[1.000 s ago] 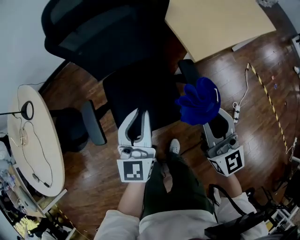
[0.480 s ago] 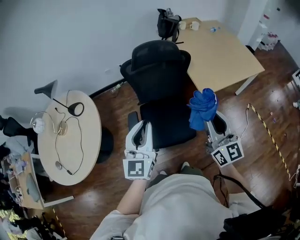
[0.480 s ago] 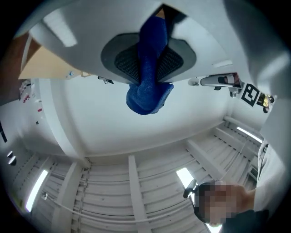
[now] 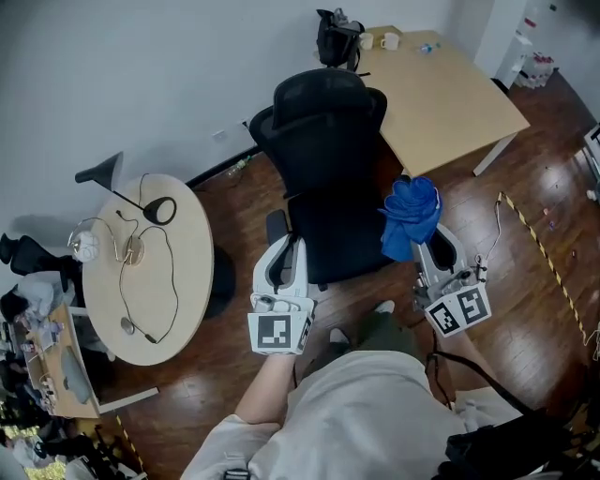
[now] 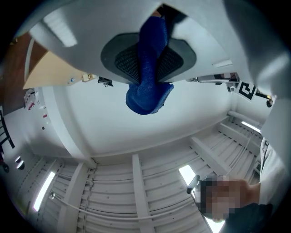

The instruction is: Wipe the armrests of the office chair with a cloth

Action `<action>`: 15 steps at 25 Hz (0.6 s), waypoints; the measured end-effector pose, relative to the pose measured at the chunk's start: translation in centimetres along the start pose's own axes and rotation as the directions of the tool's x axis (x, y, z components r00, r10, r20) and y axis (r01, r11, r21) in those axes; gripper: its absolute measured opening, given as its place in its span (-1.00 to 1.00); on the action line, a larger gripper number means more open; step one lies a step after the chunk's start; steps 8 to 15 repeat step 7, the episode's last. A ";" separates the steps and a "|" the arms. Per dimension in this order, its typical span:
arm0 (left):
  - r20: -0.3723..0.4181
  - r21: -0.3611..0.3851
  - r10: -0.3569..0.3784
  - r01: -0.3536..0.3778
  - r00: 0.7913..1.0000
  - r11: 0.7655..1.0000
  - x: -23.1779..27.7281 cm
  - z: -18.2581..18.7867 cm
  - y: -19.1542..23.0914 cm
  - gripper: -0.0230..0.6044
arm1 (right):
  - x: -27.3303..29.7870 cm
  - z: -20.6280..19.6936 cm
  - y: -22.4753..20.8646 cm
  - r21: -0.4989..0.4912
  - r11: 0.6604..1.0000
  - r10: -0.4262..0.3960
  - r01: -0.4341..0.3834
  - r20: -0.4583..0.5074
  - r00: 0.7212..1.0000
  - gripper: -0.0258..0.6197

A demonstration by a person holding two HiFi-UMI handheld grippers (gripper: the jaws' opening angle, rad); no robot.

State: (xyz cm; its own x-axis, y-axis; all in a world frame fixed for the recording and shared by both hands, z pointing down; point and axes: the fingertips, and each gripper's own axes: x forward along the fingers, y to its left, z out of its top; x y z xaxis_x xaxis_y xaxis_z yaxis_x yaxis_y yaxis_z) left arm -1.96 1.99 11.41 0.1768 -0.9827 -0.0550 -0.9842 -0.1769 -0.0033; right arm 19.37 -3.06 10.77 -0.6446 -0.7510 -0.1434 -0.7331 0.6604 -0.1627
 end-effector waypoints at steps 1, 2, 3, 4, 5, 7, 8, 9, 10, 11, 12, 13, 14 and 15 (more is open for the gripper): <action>0.005 -0.005 -0.001 0.001 1.000 1.000 0.0 0.1 -0.4 -0.78 | -0.4 0.0 -0.1 -0.004 1.000 -0.002 0.002 -0.005 1.000 -0.64; 0.005 -0.004 -0.003 0.003 1.000 1.000 -0.1 0.1 -0.8 -0.78 | -0.8 0.0 -0.3 -0.013 1.000 -0.003 0.003 -0.007 1.000 -0.64; 0.002 0.000 -0.005 0.005 1.000 1.000 -0.3 0.1 -1.1 -0.78 | -1.2 0.3 -0.4 -0.023 1.000 -0.003 0.002 -0.006 1.000 -0.64; -0.001 0.004 -0.005 0.005 1.000 1.000 -0.3 0.1 -1.5 -0.78 | -1.5 0.5 -0.7 -0.030 1.000 -0.001 0.001 -0.003 1.000 -0.64; 0.000 0.007 -0.006 0.006 1.000 1.000 -0.3 0.2 -1.9 -0.78 | -1.7 0.9 -0.9 -0.033 0.999 0.001 -0.001 0.001 1.000 -0.64; 0.006 0.013 -0.010 0.010 1.000 1.000 -0.1 0.7 -2.8 -0.78 | -2.3 1.5 -1.5 -0.033 0.999 0.005 -0.005 0.008 1.000 -0.64; 0.006 0.013 -0.010 0.010 1.000 1.000 -0.1 0.7 -2.8 -0.78 | -2.3 1.5 -1.5 -0.033 0.999 0.005 -0.005 0.008 1.000 -0.64; 0.006 0.013 -0.010 0.010 1.000 1.000 -0.1 0.7 -2.8 -0.78 | -2.3 1.5 -1.5 -0.033 0.999 0.005 -0.005 0.008 1.000 -0.64; 0.006 0.013 -0.010 0.010 1.000 1.000 -0.1 0.7 -2.8 -0.78 | -2.3 1.5 -1.5 -0.033 0.999 0.005 -0.005 0.008 1.000 -0.64; 0.006 0.013 -0.010 0.010 1.000 1.000 -0.1 0.7 -2.8 -0.78 | -2.3 1.5 -1.5 -0.033 0.999 0.005 -0.005 0.008 1.000 -0.64; 0.006 0.013 -0.010 0.010 1.000 1.000 -0.1 0.7 -2.8 -0.78 | -2.3 1.5 -1.5 -0.033 0.999 0.005 -0.005 0.008 1.000 -0.64; 0.006 0.013 -0.010 0.010 1.000 1.000 -0.1 0.7 -2.8 -0.78 | -2.3 1.5 -1.5 -0.033 0.999 0.005 -0.005 0.008 1.000 -0.64; 0.006 0.013 -0.010 0.010 1.000 1.000 -0.1 0.7 -2.8 -0.78 | -2.3 1.5 -1.5 -0.033 0.999 0.005 -0.005 0.008 1.000 -0.64; 0.006 0.013 -0.010 0.010 1.000 1.000 -0.1 0.7 -2.8 -0.78 | -2.3 1.5 -1.5 -0.033 0.999 0.005 -0.005 0.008 1.000 -0.64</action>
